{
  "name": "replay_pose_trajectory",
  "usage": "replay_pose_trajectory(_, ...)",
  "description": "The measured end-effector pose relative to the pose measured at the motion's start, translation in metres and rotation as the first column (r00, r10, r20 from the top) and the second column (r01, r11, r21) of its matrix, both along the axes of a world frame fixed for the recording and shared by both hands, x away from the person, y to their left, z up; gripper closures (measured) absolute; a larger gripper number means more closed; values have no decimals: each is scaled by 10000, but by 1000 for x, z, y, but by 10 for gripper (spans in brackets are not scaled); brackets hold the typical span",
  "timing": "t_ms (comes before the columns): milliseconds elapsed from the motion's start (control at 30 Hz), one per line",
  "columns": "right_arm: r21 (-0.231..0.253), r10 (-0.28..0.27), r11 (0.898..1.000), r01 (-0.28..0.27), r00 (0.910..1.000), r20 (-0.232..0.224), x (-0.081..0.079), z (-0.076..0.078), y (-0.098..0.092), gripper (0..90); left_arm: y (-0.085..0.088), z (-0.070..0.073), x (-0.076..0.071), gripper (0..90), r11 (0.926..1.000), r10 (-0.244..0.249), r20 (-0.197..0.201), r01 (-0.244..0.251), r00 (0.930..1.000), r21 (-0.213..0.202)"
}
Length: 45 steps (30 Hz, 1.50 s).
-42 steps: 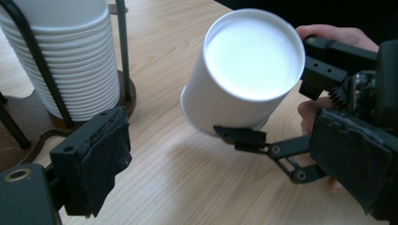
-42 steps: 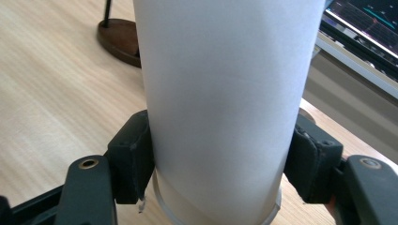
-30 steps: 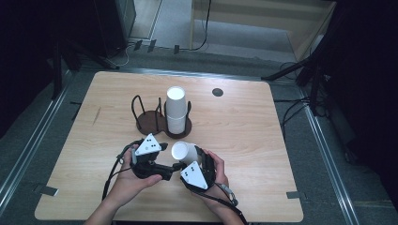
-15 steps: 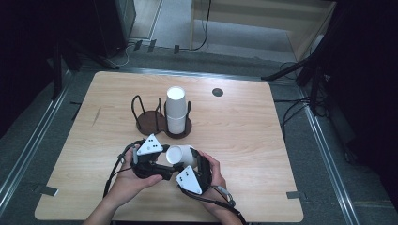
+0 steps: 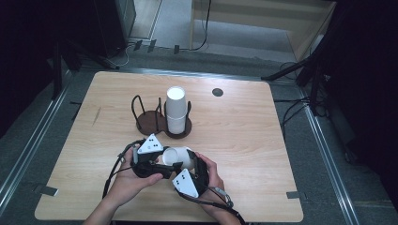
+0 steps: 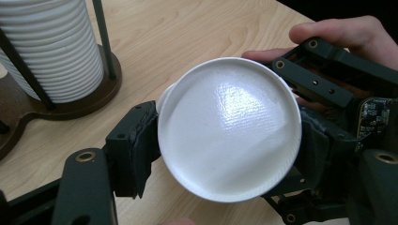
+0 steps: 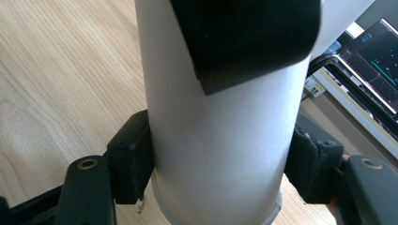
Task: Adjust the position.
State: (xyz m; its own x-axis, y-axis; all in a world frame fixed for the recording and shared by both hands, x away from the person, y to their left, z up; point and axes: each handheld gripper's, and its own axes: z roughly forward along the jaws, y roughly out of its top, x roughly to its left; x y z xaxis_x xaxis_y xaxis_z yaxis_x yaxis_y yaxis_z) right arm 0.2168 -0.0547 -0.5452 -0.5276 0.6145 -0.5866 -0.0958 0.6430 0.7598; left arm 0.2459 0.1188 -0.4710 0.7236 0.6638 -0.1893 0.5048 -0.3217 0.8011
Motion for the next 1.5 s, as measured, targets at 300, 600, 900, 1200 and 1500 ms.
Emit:
replay_pose_trajectory(300,140,-24,9999,25,10000,-71,1,0,0,240,7,0,2,337,9991,189,-228,-197,9996,-382)
replay_pose_trajectory(600,253,-61,9997,62,10000,-39,3,4,-5,198,11,2,0,351,9982,161,212,-148,9996,-582)
replay_pose_trajectory(900,358,-9,9994,6,10000,77,3,7,-11,177,20,5,0,356,9953,541,499,-498,9973,-826)
replay_pose_trajectory(1200,1847,-150,9816,478,9845,-1748,12,14,-21,133,29,7,-1,355,9842,1462,1624,-1269,9758,-1235)
replay_pose_trajectory(1500,2880,-124,9534,899,9655,-2601,20,18,-31,186,34,5,-1,349,9698,1910,2089,-1514,9591,-1913)
